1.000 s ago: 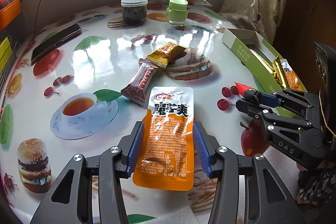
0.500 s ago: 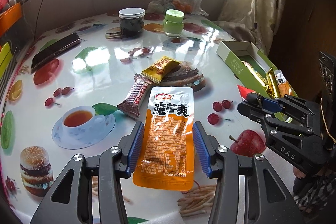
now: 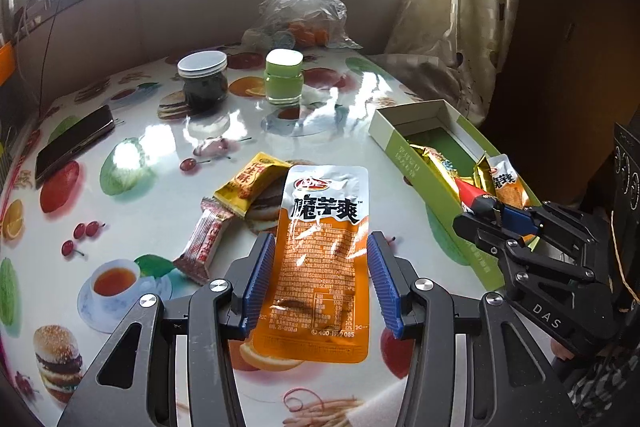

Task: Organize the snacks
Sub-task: 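Carry the orange packet and candy over the box with both grippers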

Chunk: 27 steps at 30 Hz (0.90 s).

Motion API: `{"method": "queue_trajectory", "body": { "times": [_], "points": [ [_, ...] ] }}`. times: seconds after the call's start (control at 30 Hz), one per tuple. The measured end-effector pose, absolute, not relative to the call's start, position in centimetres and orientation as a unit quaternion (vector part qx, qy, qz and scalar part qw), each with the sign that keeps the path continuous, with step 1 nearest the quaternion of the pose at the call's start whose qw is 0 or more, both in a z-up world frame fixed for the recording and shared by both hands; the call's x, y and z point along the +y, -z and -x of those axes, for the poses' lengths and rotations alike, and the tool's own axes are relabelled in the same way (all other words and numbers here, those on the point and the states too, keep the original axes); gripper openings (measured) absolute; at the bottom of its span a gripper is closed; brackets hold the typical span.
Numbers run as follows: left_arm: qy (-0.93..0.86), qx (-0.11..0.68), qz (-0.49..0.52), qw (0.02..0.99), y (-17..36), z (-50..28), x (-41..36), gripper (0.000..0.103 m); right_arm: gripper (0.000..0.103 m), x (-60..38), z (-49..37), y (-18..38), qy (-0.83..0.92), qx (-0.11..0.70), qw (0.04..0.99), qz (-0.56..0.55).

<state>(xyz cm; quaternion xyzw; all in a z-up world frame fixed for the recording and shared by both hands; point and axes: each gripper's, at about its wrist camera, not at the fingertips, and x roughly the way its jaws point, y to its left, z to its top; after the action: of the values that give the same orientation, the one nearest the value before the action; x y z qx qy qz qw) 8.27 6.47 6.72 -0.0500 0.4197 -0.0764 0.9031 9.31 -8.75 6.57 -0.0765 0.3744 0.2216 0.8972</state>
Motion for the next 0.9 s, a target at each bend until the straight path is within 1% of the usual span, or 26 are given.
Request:
{"method": "queue_trajectory", "body": {
  "times": [0.47, 0.9],
  "points": [
    [0.127, 0.411, 0.037, 0.902, -8.2, -12.0, 1.4, 0.049, 0.024, -13.9, -9.5, -8.2, -0.171, 0.358, 0.916, 0.056],
    [0.163, 0.427, 0.039, 0.889, -7.4, -15.9, -3.4, 0.049, 0.024, -18.6, -10.2, -7.2, -0.118, 0.373, 0.919, 0.045]
  ]
}}
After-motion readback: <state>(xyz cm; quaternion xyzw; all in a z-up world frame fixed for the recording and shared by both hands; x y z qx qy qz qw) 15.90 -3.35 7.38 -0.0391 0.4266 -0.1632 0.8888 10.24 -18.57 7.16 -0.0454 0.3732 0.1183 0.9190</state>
